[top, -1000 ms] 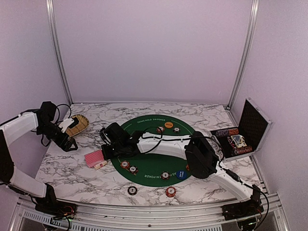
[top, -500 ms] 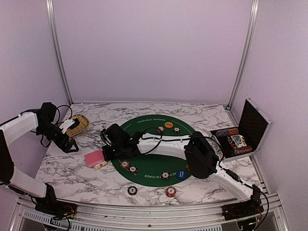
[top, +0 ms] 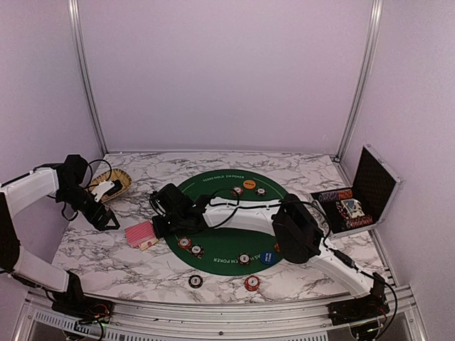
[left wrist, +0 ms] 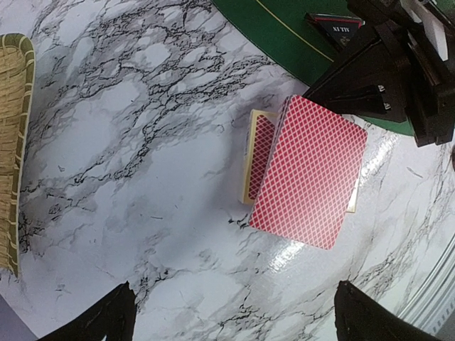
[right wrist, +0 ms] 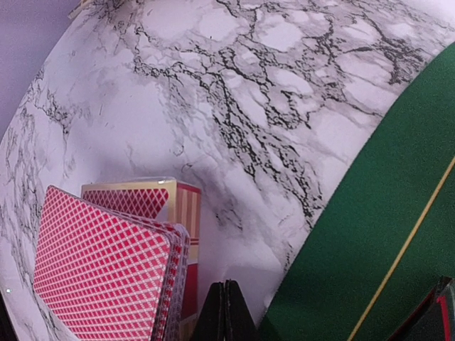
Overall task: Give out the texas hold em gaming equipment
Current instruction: Pick up the face-down deck piles.
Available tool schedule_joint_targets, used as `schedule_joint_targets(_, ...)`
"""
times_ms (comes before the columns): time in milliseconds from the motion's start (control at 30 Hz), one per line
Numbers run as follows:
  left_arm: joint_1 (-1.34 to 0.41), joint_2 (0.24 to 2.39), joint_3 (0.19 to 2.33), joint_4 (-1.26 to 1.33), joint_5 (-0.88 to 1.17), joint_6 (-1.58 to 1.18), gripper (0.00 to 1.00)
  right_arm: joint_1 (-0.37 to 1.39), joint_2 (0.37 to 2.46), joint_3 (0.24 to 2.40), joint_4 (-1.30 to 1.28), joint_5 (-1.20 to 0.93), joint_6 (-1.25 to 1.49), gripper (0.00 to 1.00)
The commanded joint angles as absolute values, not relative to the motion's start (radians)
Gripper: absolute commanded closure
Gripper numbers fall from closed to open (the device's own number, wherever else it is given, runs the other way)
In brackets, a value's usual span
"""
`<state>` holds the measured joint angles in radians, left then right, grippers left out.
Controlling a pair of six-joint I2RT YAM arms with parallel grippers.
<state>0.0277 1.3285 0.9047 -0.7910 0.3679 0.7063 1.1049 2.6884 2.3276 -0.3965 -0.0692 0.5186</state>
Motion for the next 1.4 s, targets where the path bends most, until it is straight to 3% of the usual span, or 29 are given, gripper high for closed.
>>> schedule_joint_targets(0, 0.017, 1.308, 0.892, -0.822, 0.380, 0.733, 0.01, 1.125, 2.680, 2.378, -0.411, -0.063, 0.501, 1.00)
schedule_joint_targets(467, -0.099, 1.312, 0.841, -0.817, 0.366, 0.761, 0.01, 1.122, 2.657, 2.378, -0.428, -0.043, 0.498, 1.00)
schedule_joint_targets(733, -0.179, 1.335, 0.837, -0.769, 0.316, 0.787, 0.01, 1.087, 2.547, 2.217, -0.374, -0.049, 0.531, 1.00)
schedule_joint_targets(933, -0.196, 1.375, 0.861, -0.770, 0.313, 0.845, 0.01, 1.075, 2.422, 2.064, -0.297, -0.051, 0.546, 0.68)
schedule_joint_targets(1233, -0.222, 1.445, 0.883, -0.768, 0.288, 0.907, 0.01, 1.072, 2.309, 1.946, -0.232, -0.088, 0.579, 0.52)
schedule_joint_targets(1367, -0.231, 1.470, 0.892, -0.767, 0.281, 0.911, 0.01, 1.070, 2.262, 1.896, -0.208, -0.089, 0.592, 0.39)
